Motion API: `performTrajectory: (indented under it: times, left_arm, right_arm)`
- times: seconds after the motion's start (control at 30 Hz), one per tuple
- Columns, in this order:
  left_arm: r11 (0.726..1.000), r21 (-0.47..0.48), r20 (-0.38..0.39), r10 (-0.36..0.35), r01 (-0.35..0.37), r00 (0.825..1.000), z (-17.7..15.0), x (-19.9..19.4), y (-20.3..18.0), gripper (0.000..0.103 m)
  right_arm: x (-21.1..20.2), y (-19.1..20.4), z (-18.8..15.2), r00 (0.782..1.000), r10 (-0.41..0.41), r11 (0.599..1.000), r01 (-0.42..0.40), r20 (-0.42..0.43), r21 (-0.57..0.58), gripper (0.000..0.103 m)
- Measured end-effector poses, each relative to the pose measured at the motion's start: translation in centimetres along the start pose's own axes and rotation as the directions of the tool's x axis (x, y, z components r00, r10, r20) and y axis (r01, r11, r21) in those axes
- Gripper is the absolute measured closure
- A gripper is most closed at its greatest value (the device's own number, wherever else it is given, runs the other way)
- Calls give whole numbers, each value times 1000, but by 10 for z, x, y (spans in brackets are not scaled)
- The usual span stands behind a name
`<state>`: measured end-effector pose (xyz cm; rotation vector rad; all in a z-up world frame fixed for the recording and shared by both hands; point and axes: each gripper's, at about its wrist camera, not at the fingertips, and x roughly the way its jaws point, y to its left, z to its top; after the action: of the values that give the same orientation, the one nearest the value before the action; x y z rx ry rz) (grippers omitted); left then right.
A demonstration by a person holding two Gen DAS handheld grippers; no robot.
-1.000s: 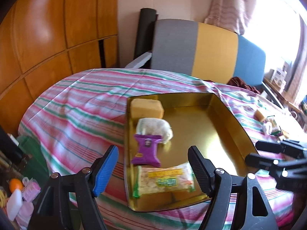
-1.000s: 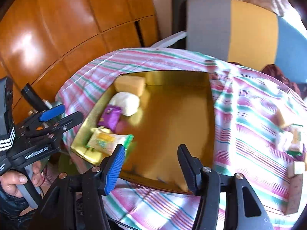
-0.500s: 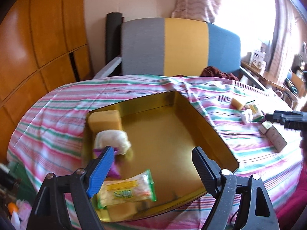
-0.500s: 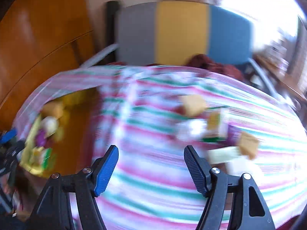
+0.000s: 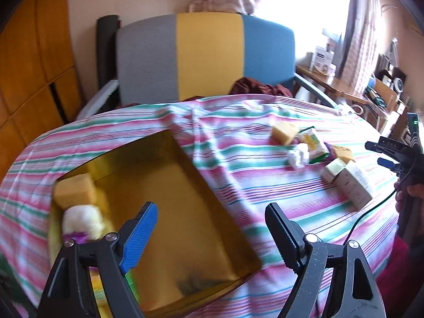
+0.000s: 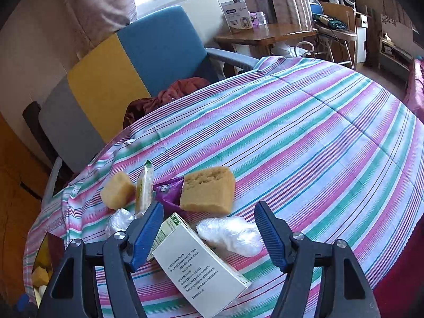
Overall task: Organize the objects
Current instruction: 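Move both tools to the snack pile and grasp the plastic-wrapped item with the left gripper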
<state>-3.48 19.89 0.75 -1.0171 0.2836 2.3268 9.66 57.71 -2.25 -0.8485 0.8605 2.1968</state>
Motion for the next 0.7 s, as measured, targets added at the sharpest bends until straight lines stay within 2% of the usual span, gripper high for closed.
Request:
performTrajectory:
  times: [0.2, 0.37, 0.53, 0.7]
  left_arm:
    - [995, 72, -50, -60, 63, 997, 23, 38, -48, 19]
    - [988, 109, -96, -94, 105, 991, 39, 73, -81, 22]
    - [981, 152, -115, -107, 124, 988, 55, 106, -106, 23]
    - [977, 156, -118, -130, 148, 984, 71, 134, -124, 23]
  right_arm:
    - [5, -13, 1, 998, 49, 995, -45, -51, 86, 31]
    - [3, -26, 3, 997, 62, 985, -54, -41, 162, 31]
    - [8, -42, 4, 994, 93, 966, -76, -59, 249, 31]
    - [9, -43, 5, 990, 123, 959, -102, -65, 264, 31]
